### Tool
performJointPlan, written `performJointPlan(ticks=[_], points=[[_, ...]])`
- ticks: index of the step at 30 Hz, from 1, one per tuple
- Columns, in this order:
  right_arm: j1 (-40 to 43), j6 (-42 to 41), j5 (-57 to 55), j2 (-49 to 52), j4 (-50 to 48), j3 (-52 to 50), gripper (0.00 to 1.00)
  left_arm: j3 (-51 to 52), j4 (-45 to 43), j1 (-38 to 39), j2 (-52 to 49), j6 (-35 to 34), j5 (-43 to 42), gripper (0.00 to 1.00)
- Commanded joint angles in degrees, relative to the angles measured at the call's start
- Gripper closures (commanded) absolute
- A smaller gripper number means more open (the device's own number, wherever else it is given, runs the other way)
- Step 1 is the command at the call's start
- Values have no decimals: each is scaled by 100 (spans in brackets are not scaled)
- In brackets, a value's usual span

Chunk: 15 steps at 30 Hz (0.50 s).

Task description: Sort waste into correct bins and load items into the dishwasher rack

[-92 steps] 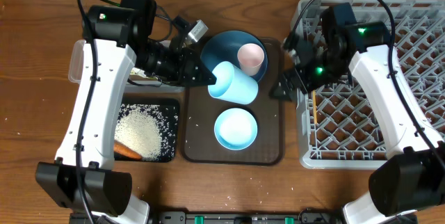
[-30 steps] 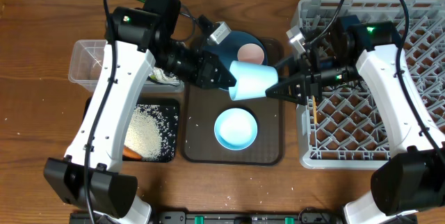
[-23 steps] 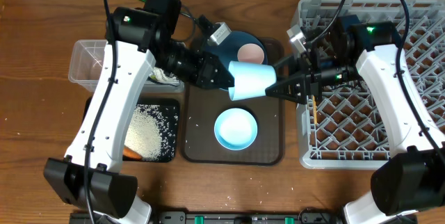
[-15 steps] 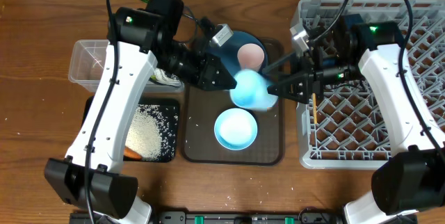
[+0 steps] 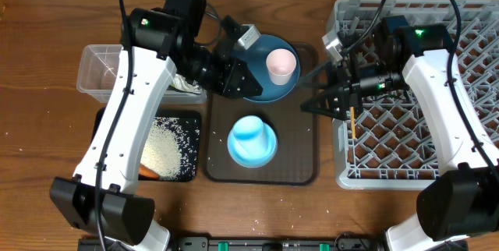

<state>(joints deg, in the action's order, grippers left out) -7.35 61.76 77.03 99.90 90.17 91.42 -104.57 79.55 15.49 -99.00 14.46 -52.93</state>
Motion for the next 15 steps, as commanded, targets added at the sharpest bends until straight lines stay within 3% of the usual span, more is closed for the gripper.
performJointPlan(ticks=[1,8,15], points=[[22,-2,-271,-24,0,35,19,13,22,13,0,-566,973,92],[229,-219,-555,-24,4,33,17,286,68,66,0,-1207,2103,76],[387,-625,-1217,-24,0,33,12,1272,-494,138,0,-1381,2153,69]])
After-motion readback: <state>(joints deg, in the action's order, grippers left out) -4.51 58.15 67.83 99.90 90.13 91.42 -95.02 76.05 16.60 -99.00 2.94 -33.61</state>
